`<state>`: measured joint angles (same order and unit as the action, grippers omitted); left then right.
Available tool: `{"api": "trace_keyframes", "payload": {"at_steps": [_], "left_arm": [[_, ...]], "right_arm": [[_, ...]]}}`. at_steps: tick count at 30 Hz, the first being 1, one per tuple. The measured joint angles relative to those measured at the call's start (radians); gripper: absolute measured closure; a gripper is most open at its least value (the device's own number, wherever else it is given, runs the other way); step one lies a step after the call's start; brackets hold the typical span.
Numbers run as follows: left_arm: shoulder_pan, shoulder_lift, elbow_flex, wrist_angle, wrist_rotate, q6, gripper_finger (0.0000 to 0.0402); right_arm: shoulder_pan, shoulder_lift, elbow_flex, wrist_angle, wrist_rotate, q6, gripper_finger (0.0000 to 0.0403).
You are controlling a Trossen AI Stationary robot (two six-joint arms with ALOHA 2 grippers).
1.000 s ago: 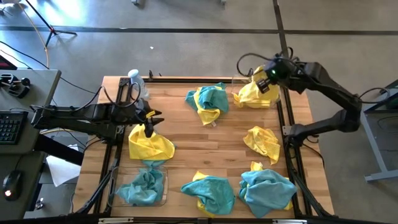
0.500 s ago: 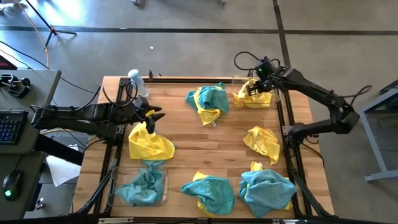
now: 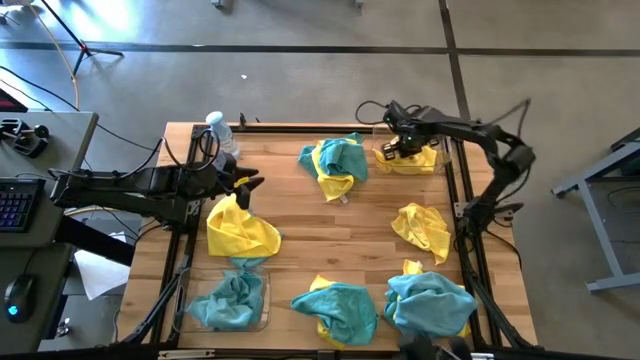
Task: Sort microfiber towel by color & place in baskets
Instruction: Put the yellow microfiber towel into the top transparent bin
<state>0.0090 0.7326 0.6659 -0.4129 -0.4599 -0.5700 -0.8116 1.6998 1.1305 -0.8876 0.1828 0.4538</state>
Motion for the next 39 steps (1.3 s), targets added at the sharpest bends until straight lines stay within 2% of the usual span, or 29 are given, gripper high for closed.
{"api": "trace_keyframes", "payload": {"at_steps": [6,15,26,30,34,39], "left_arm": [[0.0,0.0,0.0,0.0,-0.007,-0.014,0.0246],[0.0,0.0,0.0,-0.008,-0.008,-0.023,0.0246],[0.0,0.0,0.0,-0.01,-0.008,0.008,0.0246],[0.0,0.0,0.0,-0.01,-0.008,0.057,0.0246],[0.0,0.0,0.0,-0.009,-0.008,0.108,0.0246],[0.0,0.0,0.0,-0.022,-0.008,0.075,0.0246]], "right_arm": [[-0.029,0.081,0.001,0.065,-0.007,0.001,0.0345],[-0.065,0.068,0.002,0.08,-0.049,-0.017,0.0272],[-0.101,-0.197,0.001,-0.005,-0.082,-0.004,0.0256],[-0.1,-0.299,0.001,-0.026,-0.082,0.052,0.0256],[-0.059,-0.371,0.001,-0.052,-0.081,0.113,0.0256],[0.054,-0.426,0.001,-0.101,-0.081,0.176,0.0256]]}}
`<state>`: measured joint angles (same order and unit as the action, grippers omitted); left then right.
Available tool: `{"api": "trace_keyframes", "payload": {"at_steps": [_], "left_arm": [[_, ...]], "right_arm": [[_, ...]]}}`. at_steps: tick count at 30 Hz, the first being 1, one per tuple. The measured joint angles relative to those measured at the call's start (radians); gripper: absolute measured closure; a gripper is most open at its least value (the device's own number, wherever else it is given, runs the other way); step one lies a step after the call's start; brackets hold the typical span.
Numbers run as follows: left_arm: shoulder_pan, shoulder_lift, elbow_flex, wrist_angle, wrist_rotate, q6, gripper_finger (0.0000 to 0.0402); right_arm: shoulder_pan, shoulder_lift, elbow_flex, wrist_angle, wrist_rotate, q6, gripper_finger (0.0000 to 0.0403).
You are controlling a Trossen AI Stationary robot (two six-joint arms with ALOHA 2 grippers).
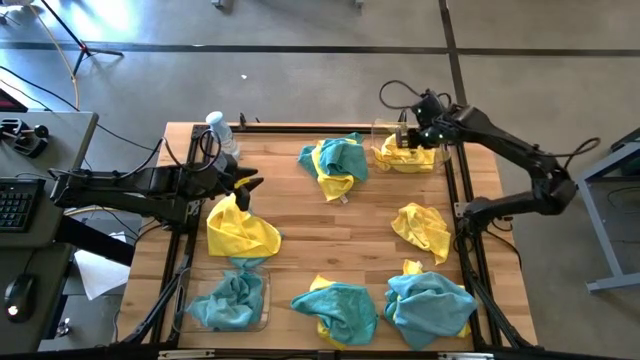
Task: Sort microfiber towel by color & place in baskets
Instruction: Put the yellow microfiber towel into the top transparent bin
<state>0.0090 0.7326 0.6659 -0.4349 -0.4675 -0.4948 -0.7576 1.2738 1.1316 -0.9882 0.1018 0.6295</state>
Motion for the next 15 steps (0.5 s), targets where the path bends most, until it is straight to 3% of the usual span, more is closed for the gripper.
{"api": "trace_keyframes", "payload": {"at_steps": [5,11,15], "left_arm": [[0.003,0.014,0.021,-0.131,0.043,-0.098,0.0246],[0.034,0.112,0.126,-0.499,0.157,-0.295,0.0246],[0.053,0.199,0.173,-0.659,0.242,-0.36,0.0246]], "right_arm": [[0.17,-0.039,-0.001,-0.095,0.04,0.093,0.0266],[0.423,-0.09,-0.001,-0.181,0.125,0.329,0.0289],[0.583,-0.104,-0.001,-0.201,0.186,0.479,0.0297]]}}
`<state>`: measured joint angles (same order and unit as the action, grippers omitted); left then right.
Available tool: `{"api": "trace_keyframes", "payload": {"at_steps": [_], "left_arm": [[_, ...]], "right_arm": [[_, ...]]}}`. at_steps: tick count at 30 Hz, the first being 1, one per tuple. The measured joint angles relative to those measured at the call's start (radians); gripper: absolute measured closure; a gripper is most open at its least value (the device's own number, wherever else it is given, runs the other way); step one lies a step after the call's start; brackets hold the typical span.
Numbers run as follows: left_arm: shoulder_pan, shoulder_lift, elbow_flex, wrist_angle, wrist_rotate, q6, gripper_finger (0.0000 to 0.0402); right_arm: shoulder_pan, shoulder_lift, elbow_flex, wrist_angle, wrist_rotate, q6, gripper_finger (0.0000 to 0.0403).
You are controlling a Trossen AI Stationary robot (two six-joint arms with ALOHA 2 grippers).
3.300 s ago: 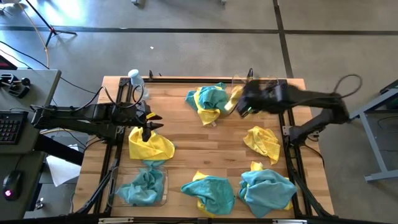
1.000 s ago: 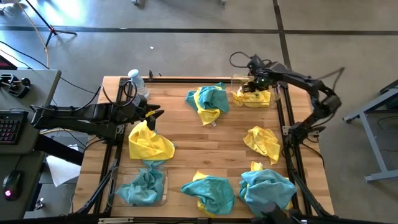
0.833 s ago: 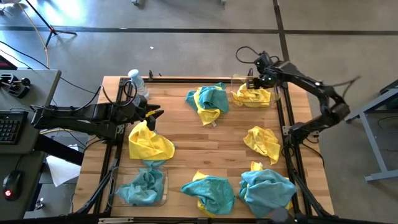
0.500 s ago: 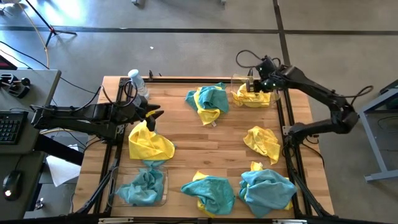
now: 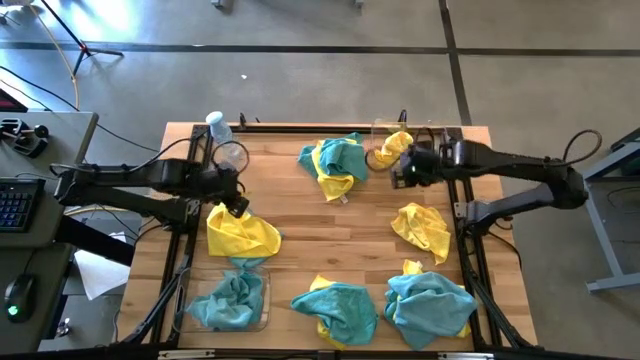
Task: Sort microfiber towel by color & place in baskets
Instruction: Put the yellow microfiber towel into the top transparent bin
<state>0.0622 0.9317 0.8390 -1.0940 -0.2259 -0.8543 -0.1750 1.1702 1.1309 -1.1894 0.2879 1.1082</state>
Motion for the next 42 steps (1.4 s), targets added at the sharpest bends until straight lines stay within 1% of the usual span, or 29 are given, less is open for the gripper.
{"api": "trace_keyframes", "payload": {"at_steps": [3,5,8,10,12,15,17,20,24,26,30,33,37,42], "left_arm": [[0.004,0.051,0.009,-0.028,0.032,-0.006,0.0246],[0.004,0.077,0.009,-0.034,0.043,-0.007,0.0246],[0.004,0.107,0.009,-0.066,0.09,-0.009,0.0246],[0.01,0.127,0.009,-0.111,0.128,-0.009,0.0246],[0.018,0.148,0.009,-0.161,0.151,-0.009,0.0246],[0.025,0.181,0.009,-0.211,0.154,0.0,0.0246],[0.025,0.196,0.009,-0.213,0.154,0.022,0.0246],[0.025,0.211,0.009,-0.212,0.155,0.037,0.0246],[0.025,0.216,0.009,-0.212,0.155,0.038,0.0246],[0.025,0.216,0.009,-0.212,0.155,0.04,0.0246],[0.025,0.216,0.009,-0.211,0.175,0.04,0.0246],[0.025,0.216,0.009,-0.21,0.185,0.035,0.0246],[0.019,0.216,0.001,-0.184,0.172,0.028,0.0246],[-0.002,0.216,-0.062,-0.123,0.172,0.001,0.0246]], "right_arm": [[0.103,0.001,0.0,0.0,0.029,0.073,0.03],[0.161,0.007,0.0,-0.002,0.035,0.089,0.03],[0.241,0.018,0.0,-0.004,0.015,0.107,0.0301],[0.292,0.026,0.0,-0.003,-0.005,0.15,0.0301],[0.338,0.035,0.0,0.001,-0.001,0.198,0.0301],[0.396,0.053,0.0,0.001,0.036,0.257,0.0301],[0.426,0.07,0.0,0.003,0.062,0.283,0.0301],[0.459,0.096,0.0,0.003,0.07,0.305,0.0301],[0.484,0.137,0.0,-0.001,-0.013,0.306,0.0301],[0.487,0.163,0.0,-0.001,-0.032,0.306,0.0301],[0.501,0.213,0.0,0.023,-0.034,0.286,0.0304],[0.512,0.241,0.0,0.059,-0.038,0.254,0.0317],[0.524,0.258,0.0,0.103,-0.03,0.24,0.0344],[0.544,0.258,0.0,0.128,0.011,0.274,0.0371]]}}
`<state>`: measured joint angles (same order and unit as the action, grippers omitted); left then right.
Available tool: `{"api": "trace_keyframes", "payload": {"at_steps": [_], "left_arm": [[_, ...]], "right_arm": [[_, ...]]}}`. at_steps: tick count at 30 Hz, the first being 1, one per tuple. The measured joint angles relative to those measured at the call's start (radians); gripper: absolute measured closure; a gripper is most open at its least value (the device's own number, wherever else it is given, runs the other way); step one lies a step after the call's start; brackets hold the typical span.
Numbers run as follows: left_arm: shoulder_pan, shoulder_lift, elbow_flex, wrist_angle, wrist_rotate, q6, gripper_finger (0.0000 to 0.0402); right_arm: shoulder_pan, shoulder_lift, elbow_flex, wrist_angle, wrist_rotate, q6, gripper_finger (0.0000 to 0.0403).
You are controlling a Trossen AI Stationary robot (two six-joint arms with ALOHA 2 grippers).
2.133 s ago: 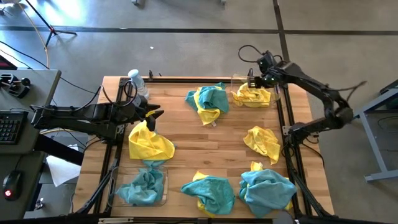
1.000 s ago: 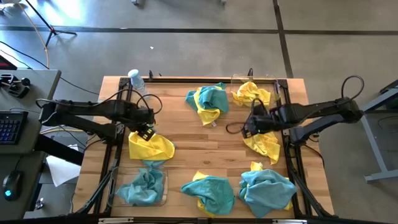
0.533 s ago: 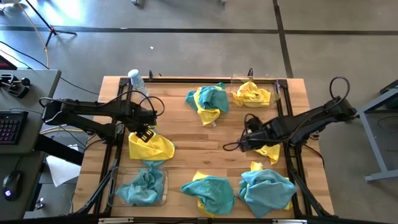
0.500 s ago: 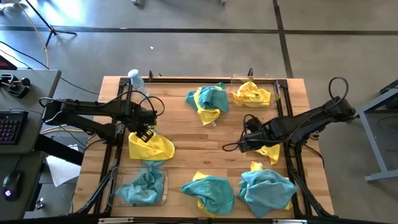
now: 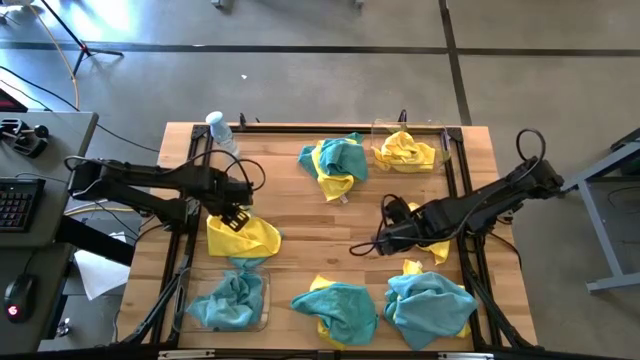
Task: Sort microfiber towel by color & place in baskets
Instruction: Put the yellow microfiber towel into the top transparent bin
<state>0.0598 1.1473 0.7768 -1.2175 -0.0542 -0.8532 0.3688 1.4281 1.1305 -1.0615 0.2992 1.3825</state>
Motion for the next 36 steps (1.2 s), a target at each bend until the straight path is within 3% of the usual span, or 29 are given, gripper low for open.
{"api": "trace_keyframes", "payload": {"at_steps": [10,13,17,19,24,31,36], "left_arm": [[-0.017,0.0,-0.141,0.162,-0.037,-0.035,0.0259],[-0.017,0.0,-0.156,0.175,-0.036,-0.035,0.03],[-0.017,-0.007,-0.15,0.175,-0.043,-0.004,0.0384],[-0.017,-0.021,-0.131,0.17,-0.045,0.002,0.0391],[-0.017,-0.064,-0.032,0.071,-0.058,0.011,0.0399],[-0.017,-0.133,0.212,-0.055,-0.116,0.046,0.0401],[-0.017,-0.151,0.393,-0.061,-0.159,0.088,0.0401]], "right_arm": [[0.012,0.0,0.0,0.013,0.031,0.007,0.038],[0.012,0.0,0.0,0.017,0.046,0.006,0.0379],[0.012,0.0,0.0,0.024,0.057,0.005,0.038],[0.012,0.0,0.0,0.024,0.061,0.005,0.038],[0.012,0.0,0.0,0.019,0.066,-0.031,0.038],[0.012,-0.004,-0.008,0.005,0.029,-0.127,0.04],[0.012,-0.083,-0.147,0.171,-0.017,-0.209,0.0402]]}}
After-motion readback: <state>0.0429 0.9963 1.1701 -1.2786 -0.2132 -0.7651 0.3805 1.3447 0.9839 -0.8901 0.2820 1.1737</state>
